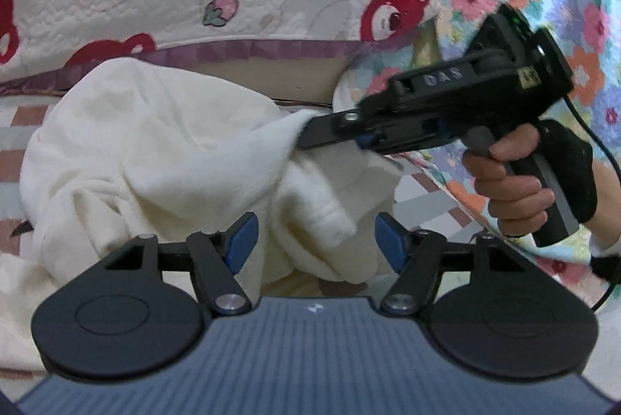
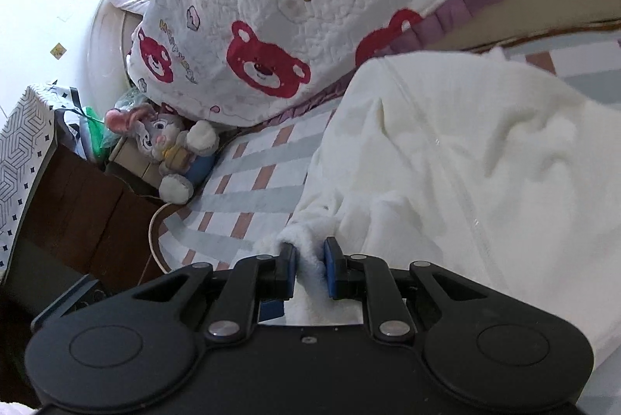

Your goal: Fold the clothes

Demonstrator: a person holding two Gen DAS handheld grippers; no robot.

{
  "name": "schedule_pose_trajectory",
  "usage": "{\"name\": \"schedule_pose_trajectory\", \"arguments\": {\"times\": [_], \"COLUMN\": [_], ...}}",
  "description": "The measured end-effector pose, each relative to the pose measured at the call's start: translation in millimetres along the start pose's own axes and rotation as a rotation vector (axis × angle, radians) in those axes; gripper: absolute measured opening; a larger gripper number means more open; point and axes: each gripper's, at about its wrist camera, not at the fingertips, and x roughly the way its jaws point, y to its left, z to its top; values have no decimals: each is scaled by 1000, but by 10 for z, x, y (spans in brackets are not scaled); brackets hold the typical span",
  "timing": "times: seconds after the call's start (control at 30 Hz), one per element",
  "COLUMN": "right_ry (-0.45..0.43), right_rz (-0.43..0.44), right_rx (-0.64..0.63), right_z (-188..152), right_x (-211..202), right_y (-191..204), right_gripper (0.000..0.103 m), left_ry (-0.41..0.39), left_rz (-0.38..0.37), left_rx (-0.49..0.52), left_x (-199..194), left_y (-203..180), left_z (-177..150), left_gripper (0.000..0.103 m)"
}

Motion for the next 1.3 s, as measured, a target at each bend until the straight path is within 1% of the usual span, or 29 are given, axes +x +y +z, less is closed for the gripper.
{"name": "schedule_pose_trajectory", "arguments": {"times": [0.07,0.13,0.17,0.2,0.23,0.27,0.33,0.37,0.43,0.47,0.5,0.53,0.57,0.6,0.63,0.67,0.7,0.73,0.77,0.8,0.83,0.9,0.93,1.0,1.03,1.07,1.13,1.23,1.3], "right_ry": [22,43,54,65,75,80,65,50,-53,-103,-144,-174,-187,-188,-186,-176,-164,-158,-155,-162,-173,-185,-189,-192,-194,-198,-202,-213,-217], "right_rz": [27,53,67,80,92,96,85,74,-1,-42,-101,-168,-252,-344,-434,-516,-597,-655,-707,-727,-735,-714,-701,-686,-679,-677,-678,-687,-706], "right_rx": [11,22,28,33,37,28,-10,-27,-43,-54,-78,-119,-178,-246,-308,-333,-334,-308,-278,-227,-167,-62,-20,23,42,48,50,42,29], "right_z": [-36,-72,-89,-107,-124,-130,-120,-114,-95,-87,-85,-88,-97,-113,-127,-135,-147,-163,-182,-213,-254,-334,-369,-416,-438,-446,-427,-385,-348], "right_x": [46,91,114,137,157,164,143,119,-51,-140,-245,-345,-419,-470,-520,-566,-610,-665,-725,-809,-891,-1010,-1051,-1086,-1103,-1116,-1126,-1091,-1074], "right_y": [24,48,60,72,85,96,105,105,63,44,32,14,-11,-61,-122,-240,-380,-524,-667,-807,-932,-1122,-1193,-1278,-1317,-1335,-1334,-1351,-1380], "right_gripper": [18,18,18,18,18,18,18,18,21,22,28,40,45,47,47,47,47,47,47,47,47,47,47,47,47,47,47,48,48], "left_ry": [-4,-9,-11,-2,4,-2,-13,-18,-69,-95,-121,-141,-150,-158,-154,-150,-139,-121,-102,-84,-66,-22,0,37,53,66,90,132,165], "left_rz": [26,37,42,31,35,54,94,115,183,217,252,288,320,352,354,354,345,328,305,281,264,228,214,182,163,140,103,72,56], "left_rx": [18,-37,-65,-101,-117,-114,-105,-101,-133,-149,-165,-182,-193,-204,-231,-258,-298,-327,-347,-366,-364,-343,-328,-304,-295,-291,-273,-226,-194], "left_x": [40,99,128,157,167,148,109,89,-32,-93,-155,-215,-262,-309,-336,-363,-382,-377,-359,-341,-310,-229,-188,-125,-94,-61,4,102,158], "left_y": [-30,29,59,115,154,179,228,252,363,419,475,543,629,716,797,877,957,1012,1033,1054,1032,939,886,765,702,652,551,409,332], "left_z": [-19,-35,-43,-42,-35,-21,8,23,73,99,124,146,154,162,151,138,115,112,102,91,85,76,69,34,16,5,-18,-56,-85], "left_gripper": [76,82,81,79,59,33,20,16,15,12,11,3,1,1,1,1,1,1,2,2,3,5,9,25,34,40,41,42,46]}}
